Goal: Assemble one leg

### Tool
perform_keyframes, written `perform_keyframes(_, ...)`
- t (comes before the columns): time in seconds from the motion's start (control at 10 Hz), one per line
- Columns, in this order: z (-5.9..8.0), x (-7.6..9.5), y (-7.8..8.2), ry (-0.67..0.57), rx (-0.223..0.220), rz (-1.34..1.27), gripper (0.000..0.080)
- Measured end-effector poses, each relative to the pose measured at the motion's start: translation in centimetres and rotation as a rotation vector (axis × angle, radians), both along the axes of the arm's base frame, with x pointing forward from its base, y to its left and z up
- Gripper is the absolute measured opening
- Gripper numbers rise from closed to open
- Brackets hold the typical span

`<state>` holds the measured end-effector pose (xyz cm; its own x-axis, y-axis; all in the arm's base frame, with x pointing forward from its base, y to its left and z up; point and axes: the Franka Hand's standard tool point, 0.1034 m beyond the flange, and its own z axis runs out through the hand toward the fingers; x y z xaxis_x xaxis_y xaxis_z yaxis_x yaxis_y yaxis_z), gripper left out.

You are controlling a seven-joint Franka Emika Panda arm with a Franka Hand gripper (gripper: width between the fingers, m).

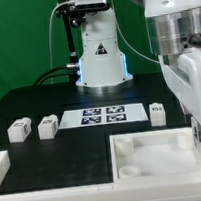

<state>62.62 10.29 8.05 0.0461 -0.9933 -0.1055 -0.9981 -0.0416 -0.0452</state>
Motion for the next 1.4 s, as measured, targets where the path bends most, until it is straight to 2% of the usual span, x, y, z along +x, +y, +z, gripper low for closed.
perform_keyframes(0.1, 0.0, 0.0, 0.0, -0.001, -0.001, 0.019, 0.0543)
perform_keyframes(0.2, -0.1, 0.0, 0.2, -0.027, -0.012, 0.260, 0.0630)
perform_keyframes(0.3, -0.1, 0.0, 0.4, -0.054, -0.024, 0.521, 0.0644)
perform_keyframes(0.6, -0.1, 0.0, 0.3, -0.082, -0.035, 0.789, 0.0648)
perform_keyframes(0.8, -0.2, 0.1, 1.1, -0.103, -0.078, 1.178, 0.0649)
perform_keyframes(0.9, -0.3, 0.2, 1.4, -0.104, -0.085, 1.331, 0.0649)
perform_keyframes(1.0, -0.4, 0.1, 1.7, -0.102, -0.098, 1.425, 0.0649)
perform_keyframes(1.1, -0.4, 0.0, 1.8, -0.101, -0.089, 1.354, 0.0649)
perform_keyframes(1.3, -0.4, 0.0, 1.8, -0.099, -0.081, 1.283, 0.0385)
perform_keyframes(1.4, -0.5, 0.0, 2.0, -0.091, -0.070, 1.155, 0.0385)
